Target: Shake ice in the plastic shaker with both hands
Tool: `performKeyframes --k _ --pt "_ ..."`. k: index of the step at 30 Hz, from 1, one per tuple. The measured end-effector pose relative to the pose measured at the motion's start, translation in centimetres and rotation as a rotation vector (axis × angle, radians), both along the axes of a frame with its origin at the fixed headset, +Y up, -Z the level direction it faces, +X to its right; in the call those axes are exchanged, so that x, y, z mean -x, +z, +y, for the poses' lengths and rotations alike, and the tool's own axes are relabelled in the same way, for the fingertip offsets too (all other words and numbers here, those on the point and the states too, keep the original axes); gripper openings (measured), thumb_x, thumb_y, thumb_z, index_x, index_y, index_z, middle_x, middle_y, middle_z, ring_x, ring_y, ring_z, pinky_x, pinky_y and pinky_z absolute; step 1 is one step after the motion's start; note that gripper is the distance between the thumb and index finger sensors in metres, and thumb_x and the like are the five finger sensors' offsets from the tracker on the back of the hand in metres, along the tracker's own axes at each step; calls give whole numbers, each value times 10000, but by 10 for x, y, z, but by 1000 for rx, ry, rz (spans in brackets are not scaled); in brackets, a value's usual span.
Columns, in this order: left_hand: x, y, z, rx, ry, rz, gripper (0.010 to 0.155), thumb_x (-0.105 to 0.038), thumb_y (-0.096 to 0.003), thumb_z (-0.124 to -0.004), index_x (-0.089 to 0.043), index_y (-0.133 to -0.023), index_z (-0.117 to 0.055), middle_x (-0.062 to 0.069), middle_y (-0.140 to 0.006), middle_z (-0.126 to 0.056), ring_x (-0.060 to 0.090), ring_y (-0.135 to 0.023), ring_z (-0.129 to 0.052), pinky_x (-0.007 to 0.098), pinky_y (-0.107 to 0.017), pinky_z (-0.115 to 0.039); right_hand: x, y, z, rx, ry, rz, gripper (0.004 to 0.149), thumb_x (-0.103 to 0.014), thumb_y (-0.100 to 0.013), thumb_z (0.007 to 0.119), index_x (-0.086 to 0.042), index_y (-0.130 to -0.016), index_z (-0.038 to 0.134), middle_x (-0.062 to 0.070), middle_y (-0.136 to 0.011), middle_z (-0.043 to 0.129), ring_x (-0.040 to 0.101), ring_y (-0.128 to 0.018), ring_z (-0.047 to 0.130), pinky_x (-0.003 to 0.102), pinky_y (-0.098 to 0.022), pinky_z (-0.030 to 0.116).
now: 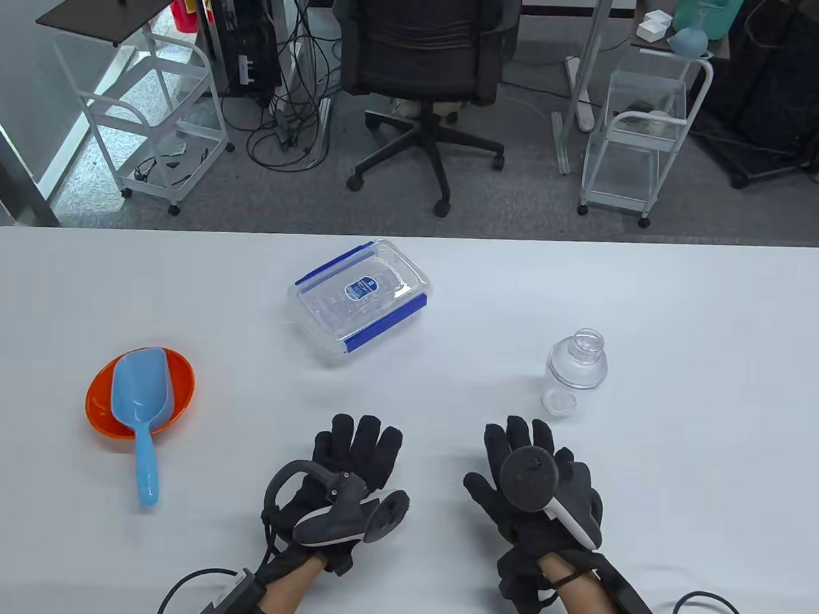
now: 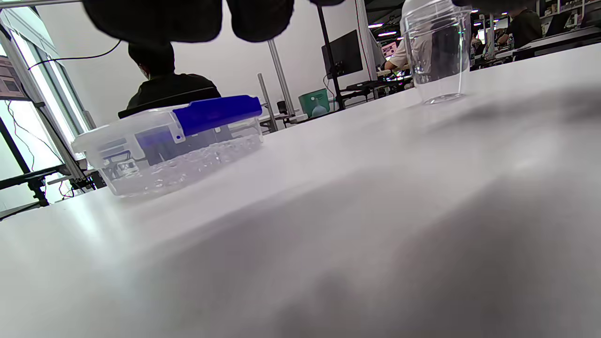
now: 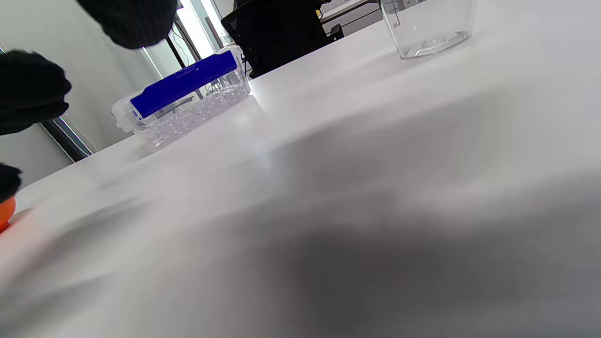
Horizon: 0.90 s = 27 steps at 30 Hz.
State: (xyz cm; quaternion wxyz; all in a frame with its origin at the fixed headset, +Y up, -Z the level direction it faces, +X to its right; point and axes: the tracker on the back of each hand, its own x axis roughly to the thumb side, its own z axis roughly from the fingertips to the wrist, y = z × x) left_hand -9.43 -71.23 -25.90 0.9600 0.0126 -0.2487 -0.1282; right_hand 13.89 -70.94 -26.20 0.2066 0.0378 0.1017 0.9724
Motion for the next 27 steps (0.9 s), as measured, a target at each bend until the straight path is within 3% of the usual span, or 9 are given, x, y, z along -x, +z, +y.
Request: performKeyframes --k 27 --pt "2 -1 6 -5 28 9 873 -676 -537 -497 -132 -1127 -153 252 -1204 -297 611 -1043 -400 666 -728 -509 1 0 -2 8 -3 7 749 -492 -549 629 -173 -1121 266 152 -1176 139 446 -1014 9 731 -651 130"
